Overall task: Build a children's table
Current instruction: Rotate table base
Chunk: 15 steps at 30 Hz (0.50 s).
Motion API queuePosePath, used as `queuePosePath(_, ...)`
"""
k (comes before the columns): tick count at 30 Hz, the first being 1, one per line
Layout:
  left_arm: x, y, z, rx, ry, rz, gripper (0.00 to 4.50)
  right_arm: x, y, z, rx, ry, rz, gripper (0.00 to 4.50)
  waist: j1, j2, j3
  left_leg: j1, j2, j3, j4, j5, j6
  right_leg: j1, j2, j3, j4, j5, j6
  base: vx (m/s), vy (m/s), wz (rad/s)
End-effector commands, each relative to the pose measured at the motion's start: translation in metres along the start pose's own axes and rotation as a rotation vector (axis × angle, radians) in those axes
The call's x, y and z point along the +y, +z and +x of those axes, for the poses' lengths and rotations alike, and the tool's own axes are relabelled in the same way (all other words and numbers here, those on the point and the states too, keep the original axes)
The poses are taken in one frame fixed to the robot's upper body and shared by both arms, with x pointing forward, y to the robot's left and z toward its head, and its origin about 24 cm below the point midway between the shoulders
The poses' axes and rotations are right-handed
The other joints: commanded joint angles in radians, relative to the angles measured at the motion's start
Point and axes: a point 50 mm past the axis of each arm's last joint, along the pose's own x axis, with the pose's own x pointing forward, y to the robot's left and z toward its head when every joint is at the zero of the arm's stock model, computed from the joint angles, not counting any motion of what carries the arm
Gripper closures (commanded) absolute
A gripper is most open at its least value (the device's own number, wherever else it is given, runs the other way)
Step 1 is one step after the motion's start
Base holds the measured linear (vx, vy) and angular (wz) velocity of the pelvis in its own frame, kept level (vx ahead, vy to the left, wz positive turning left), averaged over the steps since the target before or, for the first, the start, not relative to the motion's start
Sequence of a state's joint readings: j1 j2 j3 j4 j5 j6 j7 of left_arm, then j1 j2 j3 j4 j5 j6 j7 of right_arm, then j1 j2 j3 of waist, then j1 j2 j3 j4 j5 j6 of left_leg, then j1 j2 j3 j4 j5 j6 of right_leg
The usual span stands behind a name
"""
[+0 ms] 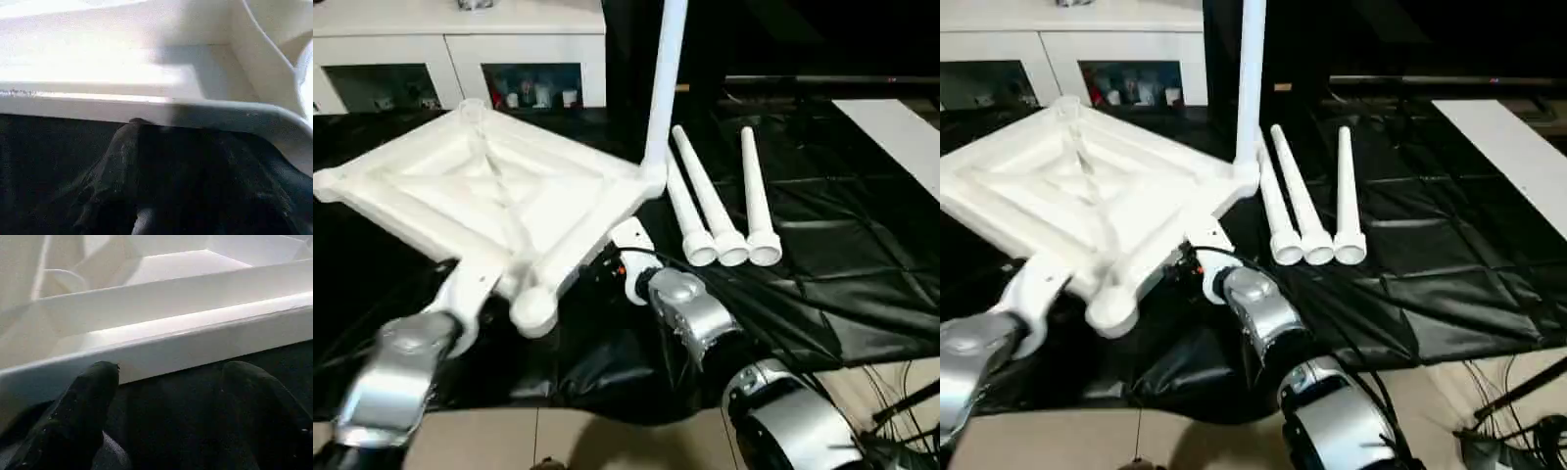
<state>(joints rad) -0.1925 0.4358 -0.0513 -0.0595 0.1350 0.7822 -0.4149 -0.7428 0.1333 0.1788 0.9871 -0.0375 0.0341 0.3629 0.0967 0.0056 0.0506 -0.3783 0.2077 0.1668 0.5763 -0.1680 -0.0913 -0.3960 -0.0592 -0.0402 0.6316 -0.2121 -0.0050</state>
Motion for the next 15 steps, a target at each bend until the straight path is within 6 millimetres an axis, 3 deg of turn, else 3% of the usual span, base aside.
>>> queuePosePath(1, -0.003, 0.014, 0.011, -0.072, 0.028, 0.045, 2.21, 0.000, 0.028, 0.004, -0.089, -0.042, -0.004, 0.68, -0.005, 0.022, -0.057, 0.020, 0.014, -0.005, -0.068, -0.259, -0.026, 0.029, -0.059, 0.041, -0.082, -0.150, -0.162, 0.000, 0.000, 0.00)
queuePosePath(4, -0.001, 0.024, 0.016, -0.118, 0.052, 0.051, 2.21, -0.010, 0.038, 0.000, -0.103, -0.077, 0.016, 0.68, -0.004, 0.021, -0.065, 0.010, 0.013, -0.008, -0.067, -0.197, -0.027, 0.038, -0.058, 0.037, -0.069, -0.055, -0.158, 0.000, 0.000, 0.00)
queuePosePath(6, 0.001, 0.030, 0.019, -0.152, 0.075, 0.073, 2.21, -0.017, 0.047, -0.004, -0.130, -0.097, 0.031, 0.68, -0.009, 0.022, -0.067, 0.013, 0.013, -0.007, -0.064, -0.208, -0.025, 0.036, -0.056, 0.037, -0.067, -0.012, -0.163, 0.000, 0.000, 0.00)
queuePosePath(8, 0.006, 0.037, 0.024, -0.191, 0.127, 0.100, 2.21, -0.027, 0.059, -0.010, -0.168, -0.128, 0.030, 0.68, -0.011, 0.020, -0.064, 0.009, 0.012, -0.008, -0.066, -0.210, -0.023, 0.037, -0.054, 0.035, -0.068, -0.009, -0.164, 0.000, 0.000, 0.00)
queuePosePath(12, 0.014, 0.045, 0.027, -0.245, 0.214, 0.133, 2.21, -0.046, 0.070, -0.018, -0.175, -0.214, -0.010, 0.68, -0.007, 0.023, -0.069, 0.015, 0.010, -0.005, -0.058, -0.183, -0.026, 0.038, -0.053, 0.035, -0.064, 0.048, -0.171, 0.000, 0.000, 0.00)
queuePosePath(13, 0.017, 0.050, 0.027, -0.281, 0.232, 0.137, 2.12, -0.058, 0.074, -0.022, -0.160, -0.270, -0.017, 0.40, -0.008, 0.025, -0.068, 0.013, 0.011, -0.006, -0.059, -0.181, -0.029, 0.039, -0.054, 0.035, -0.064, 0.047, -0.171, 0.000, 0.000, 0.00)
queuePosePath(15, 0.016, 0.053, 0.027, -0.300, 0.220, 0.129, 2.12, -0.065, 0.075, -0.024, -0.137, -0.297, -0.008, 0.33, -0.007, 0.020, -0.067, 0.013, 0.010, -0.005, -0.058, -0.177, -0.040, 0.041, -0.054, 0.034, -0.062, 0.041, -0.171, 0.000, 0.000, 0.00)
